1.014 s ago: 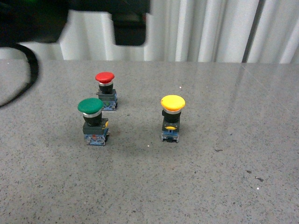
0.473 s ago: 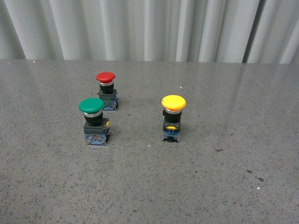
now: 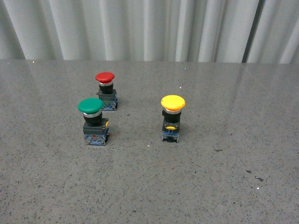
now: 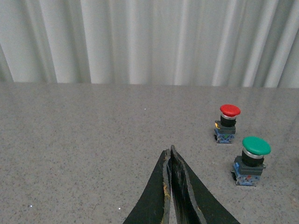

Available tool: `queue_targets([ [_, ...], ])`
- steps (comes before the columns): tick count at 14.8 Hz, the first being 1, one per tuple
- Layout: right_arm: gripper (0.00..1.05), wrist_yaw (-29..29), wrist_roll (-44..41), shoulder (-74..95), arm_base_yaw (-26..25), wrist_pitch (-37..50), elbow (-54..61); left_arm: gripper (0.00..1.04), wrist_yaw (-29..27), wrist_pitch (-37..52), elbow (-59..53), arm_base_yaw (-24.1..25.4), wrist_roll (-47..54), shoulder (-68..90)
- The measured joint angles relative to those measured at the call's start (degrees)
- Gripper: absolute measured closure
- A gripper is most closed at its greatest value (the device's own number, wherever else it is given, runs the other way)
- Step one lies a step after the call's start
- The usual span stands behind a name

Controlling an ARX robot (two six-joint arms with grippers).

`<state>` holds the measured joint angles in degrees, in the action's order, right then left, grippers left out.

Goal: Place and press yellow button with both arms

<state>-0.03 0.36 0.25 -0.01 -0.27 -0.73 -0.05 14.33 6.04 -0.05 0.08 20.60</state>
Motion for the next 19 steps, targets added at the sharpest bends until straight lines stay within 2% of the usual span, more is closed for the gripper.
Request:
queue_targets([
  [8, 0.06, 0.00, 0.00, 0.00, 0.00, 0.00, 0.00, 1.03, 0.02, -3.26, -4.46, 0.00, 0.00, -9.11],
  [10, 0.06, 0.00, 0.00, 0.00, 0.00, 0.02, 0.00, 1.03, 0.00, -7.32, -5.14, 0.00, 0.00, -12.76],
  [11, 0.06, 0.02, 0.00, 0.00, 0.00, 0.00, 0.00, 1.03, 0.07, -15.17, -5.20, 0.00, -0.02, -18.71],
  [15, 0.06, 0.00, 0.00, 0.00, 0.00, 0.04, 0.00, 1.03, 0.07, -14.62, -5.20, 0.00, -0.02, -19.98],
  [16, 0.06, 0.00, 0.00, 0.00, 0.00, 0.02, 0.00, 0.99, 0.02, -14.58, -5.20, 0.00, -0.07, -19.98],
  [19, 0.06, 0.00, 0.00, 0.00, 0.00, 0.02, 0.00, 0.59, 0.04, -14.60, -5.20, 0.00, -0.07, -19.98],
])
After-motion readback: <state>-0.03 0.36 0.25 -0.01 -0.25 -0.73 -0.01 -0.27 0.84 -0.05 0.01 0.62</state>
